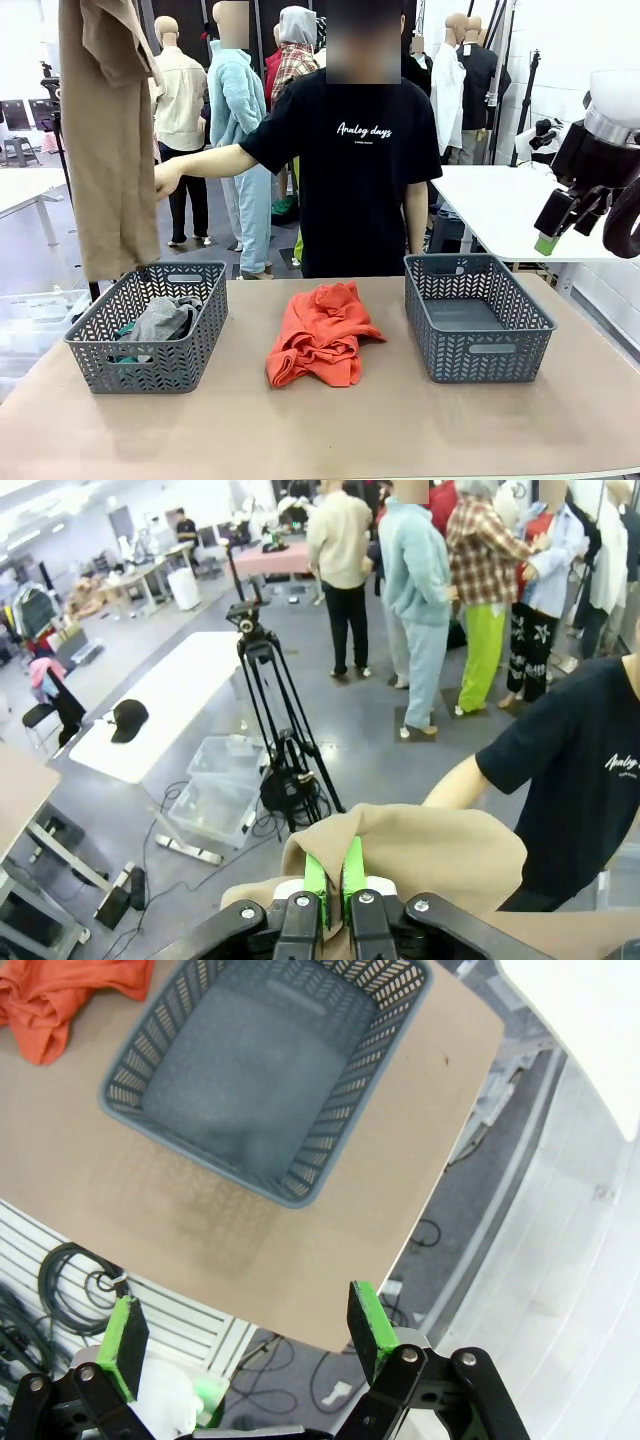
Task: Sort the tops and bottoms.
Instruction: Sort the clothes according to human instructions.
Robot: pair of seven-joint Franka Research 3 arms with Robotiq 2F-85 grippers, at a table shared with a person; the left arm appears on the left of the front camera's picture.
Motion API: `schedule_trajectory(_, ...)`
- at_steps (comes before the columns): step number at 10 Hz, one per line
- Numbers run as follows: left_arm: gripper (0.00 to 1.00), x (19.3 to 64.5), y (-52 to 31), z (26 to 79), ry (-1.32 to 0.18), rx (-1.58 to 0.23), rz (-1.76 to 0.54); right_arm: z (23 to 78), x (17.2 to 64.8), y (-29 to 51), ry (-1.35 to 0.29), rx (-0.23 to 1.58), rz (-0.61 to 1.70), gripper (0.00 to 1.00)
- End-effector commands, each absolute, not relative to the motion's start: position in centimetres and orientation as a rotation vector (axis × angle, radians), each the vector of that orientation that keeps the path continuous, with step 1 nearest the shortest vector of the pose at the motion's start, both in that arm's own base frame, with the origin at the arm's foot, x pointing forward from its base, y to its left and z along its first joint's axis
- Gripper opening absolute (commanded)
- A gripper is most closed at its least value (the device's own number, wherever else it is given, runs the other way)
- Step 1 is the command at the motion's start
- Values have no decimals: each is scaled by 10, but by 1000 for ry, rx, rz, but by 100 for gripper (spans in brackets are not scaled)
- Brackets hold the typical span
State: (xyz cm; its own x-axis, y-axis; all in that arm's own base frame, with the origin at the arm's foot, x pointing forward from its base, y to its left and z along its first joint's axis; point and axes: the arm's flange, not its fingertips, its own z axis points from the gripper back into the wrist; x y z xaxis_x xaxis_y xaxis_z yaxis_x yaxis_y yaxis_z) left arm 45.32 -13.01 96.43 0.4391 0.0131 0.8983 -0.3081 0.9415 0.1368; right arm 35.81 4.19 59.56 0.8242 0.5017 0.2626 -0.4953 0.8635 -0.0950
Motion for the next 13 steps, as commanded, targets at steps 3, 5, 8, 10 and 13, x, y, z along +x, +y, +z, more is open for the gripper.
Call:
schedule_trajectory(3,0,447,-144,909,-1046,184,236,596,358,43,-276,-32,523,100)
schedule_trajectory(5,0,439,-150,892,-1084,164,269,596,358,43,-276,-32,523,100)
schedule_trajectory(8,0,435,-156,844,-981,206,245,596,358,43,-276,-32,523,100)
schedule_trajectory(10,0,433,-168,798,-888,174,250,596,358,43,-276,-32,523,100)
schedule_trajectory(13,0,435,-161,752,-796,220,288,596,358,43,-276,-32,523,100)
